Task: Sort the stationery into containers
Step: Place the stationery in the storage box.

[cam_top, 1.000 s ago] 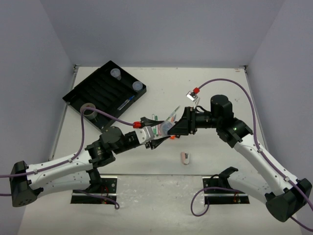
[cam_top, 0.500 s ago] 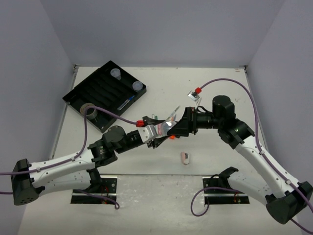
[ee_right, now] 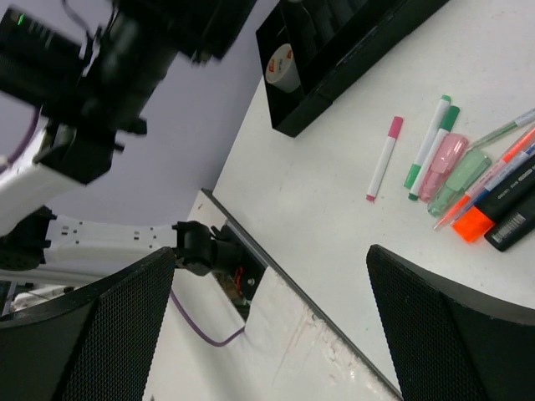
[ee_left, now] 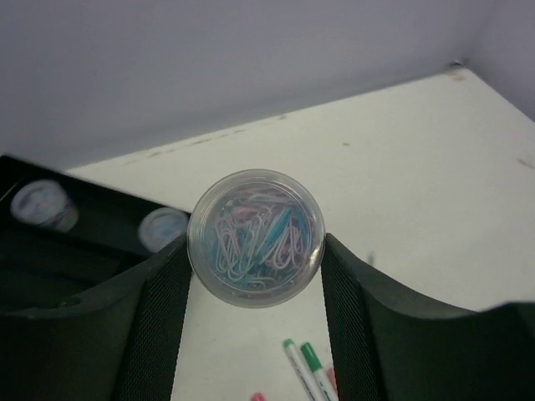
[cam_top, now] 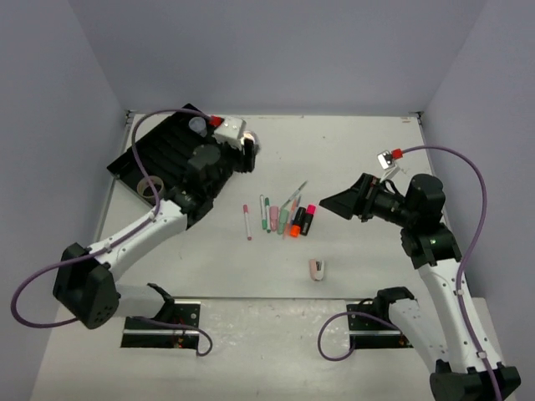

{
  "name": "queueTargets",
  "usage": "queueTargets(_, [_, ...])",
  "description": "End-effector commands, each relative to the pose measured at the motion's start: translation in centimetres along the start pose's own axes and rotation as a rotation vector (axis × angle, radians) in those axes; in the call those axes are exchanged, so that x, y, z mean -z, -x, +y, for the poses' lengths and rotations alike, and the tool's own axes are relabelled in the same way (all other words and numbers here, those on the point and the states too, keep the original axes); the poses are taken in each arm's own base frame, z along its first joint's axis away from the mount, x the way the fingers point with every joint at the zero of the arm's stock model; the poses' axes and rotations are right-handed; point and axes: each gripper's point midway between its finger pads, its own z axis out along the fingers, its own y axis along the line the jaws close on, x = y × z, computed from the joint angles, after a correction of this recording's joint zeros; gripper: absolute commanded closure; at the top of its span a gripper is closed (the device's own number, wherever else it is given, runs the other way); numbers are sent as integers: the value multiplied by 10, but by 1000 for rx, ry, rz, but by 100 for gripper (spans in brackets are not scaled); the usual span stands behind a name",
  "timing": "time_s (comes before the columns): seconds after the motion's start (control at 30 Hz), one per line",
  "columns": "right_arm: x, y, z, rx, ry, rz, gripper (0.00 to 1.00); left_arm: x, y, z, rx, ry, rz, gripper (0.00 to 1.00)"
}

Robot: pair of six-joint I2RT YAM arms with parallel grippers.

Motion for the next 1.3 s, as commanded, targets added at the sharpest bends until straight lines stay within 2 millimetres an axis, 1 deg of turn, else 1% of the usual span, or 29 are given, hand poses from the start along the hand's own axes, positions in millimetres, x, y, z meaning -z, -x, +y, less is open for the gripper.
queueTargets(0.0, [5,-7,2,34,15,10,1,-44,24,134,233,420,-10,100])
queueTargets(0.03, [6,-9,2,36,19,14,1,-59,4,153,280,460,30,100])
queueTargets(0.07, [7,-11,3,40,26,15,1,-71,-3,175,307,491,37,100])
queueTargets(0.13, [10,-14,7,50,41,20,1,-94,-18,208,317,553,58,100])
queueTargets(0.17, [11,-16,8,55,49,24,1,-100,-10,220,313,574,37,100])
queueTargets(0.2, [12,-18,9,59,52,27,1,-111,-20,228,307,581,57,100])
queueTargets(0.23, [13,-19,8,62,52,30,1,-122,-37,235,302,587,88,100])
queueTargets(0.3, [15,-22,11,69,64,35,1,-146,-45,257,323,555,95,100])
queueTargets(0.37, [16,-25,16,76,97,49,1,-162,-66,270,346,514,123,100])
queueTargets(0.43, [15,-28,22,73,146,79,1,-170,-80,277,338,515,130,100])
queueTargets(0.47, [14,-28,22,71,152,88,1,-171,-81,277,325,509,123,100])
queueTargets(0.6, [9,-26,18,63,144,97,1,-172,-97,279,296,503,133,100])
queueTargets(0.67, [8,-26,16,56,146,102,1,-173,-111,280,291,508,156,100])
queueTargets(0.7, [7,-27,15,52,146,106,1,-172,-114,280,288,509,162,100])
queueTargets(0.77, [7,-29,16,40,168,116,1,-171,-134,279,292,510,194,100])
queueTargets(0.83, [7,-30,18,36,176,121,1,-168,-146,278,296,516,213,100])
queueTargets(1.0, [9,-29,19,44,169,116,1,-166,-163,281,295,544,256,100])
queueTargets(1.1, [9,-30,19,43,171,120,1,-165,-160,285,278,555,255,99])
queueTargets(1.13, [8,-30,18,43,171,121,1,-165,-158,284,276,548,254,82])
queueTargets(1.17, [7,-31,17,39,170,124,1,-166,-156,284,276,544,250,71])
queueTargets(1.27, [7,-30,16,40,169,123,1,-166,-148,280,277,528,235,57])
